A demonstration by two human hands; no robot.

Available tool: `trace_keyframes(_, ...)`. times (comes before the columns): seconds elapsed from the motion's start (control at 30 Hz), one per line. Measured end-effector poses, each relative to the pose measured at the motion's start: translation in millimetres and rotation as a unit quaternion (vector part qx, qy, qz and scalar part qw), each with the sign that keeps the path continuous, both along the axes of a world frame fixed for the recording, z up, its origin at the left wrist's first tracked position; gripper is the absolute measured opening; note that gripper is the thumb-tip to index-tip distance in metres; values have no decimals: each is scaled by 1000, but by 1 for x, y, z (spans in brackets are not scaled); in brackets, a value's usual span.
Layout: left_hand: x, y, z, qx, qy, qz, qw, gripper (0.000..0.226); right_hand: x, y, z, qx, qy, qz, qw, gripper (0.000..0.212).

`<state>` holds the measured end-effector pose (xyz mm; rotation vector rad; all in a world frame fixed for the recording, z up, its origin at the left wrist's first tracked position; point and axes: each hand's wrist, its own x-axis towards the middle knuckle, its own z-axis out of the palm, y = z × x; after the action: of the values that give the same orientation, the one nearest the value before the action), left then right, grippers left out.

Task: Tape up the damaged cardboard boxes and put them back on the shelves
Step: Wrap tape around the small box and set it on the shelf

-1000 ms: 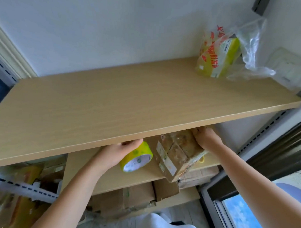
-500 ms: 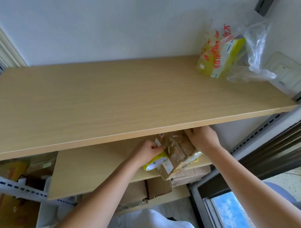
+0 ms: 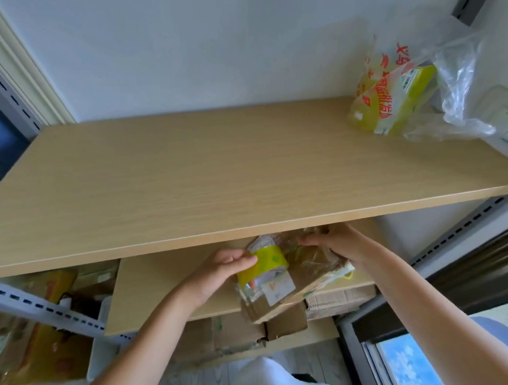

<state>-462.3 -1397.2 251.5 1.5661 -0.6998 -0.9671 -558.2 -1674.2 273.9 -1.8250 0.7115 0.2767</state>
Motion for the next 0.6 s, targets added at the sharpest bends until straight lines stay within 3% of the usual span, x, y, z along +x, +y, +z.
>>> trace_keyframes(0.1, 6, 9, 1, 31, 13, 30, 999, 27, -4, 9, -42, 213, -22, -29, 976, 62)
trace_keyframes(0.2, 4, -8, -13, 96, -15, 48, 994, 18, -10, 19, -80, 229, 0, -88, 969, 64)
trace_keyframes(0.33, 0, -35, -23, 147, -71, 60, 985, 28, 5, 25, -96, -32, 37, -53, 997, 59)
trace_keyframes(0.4, 1, -41, -25, 149, -88, 43, 984, 35, 14, 39, -96, -205, -29, -27, 978, 55)
trace_keyframes(0.47, 4, -43, -28, 148, -84, 15, 985, 42, 17, 51, -100, -262, -79, 7, 962, 53)
trace_keyframes(0.6, 19, -22, -23, 146, -98, -42, 984, 44, 12, 53, -125, -335, -4, 91, 938, 60)
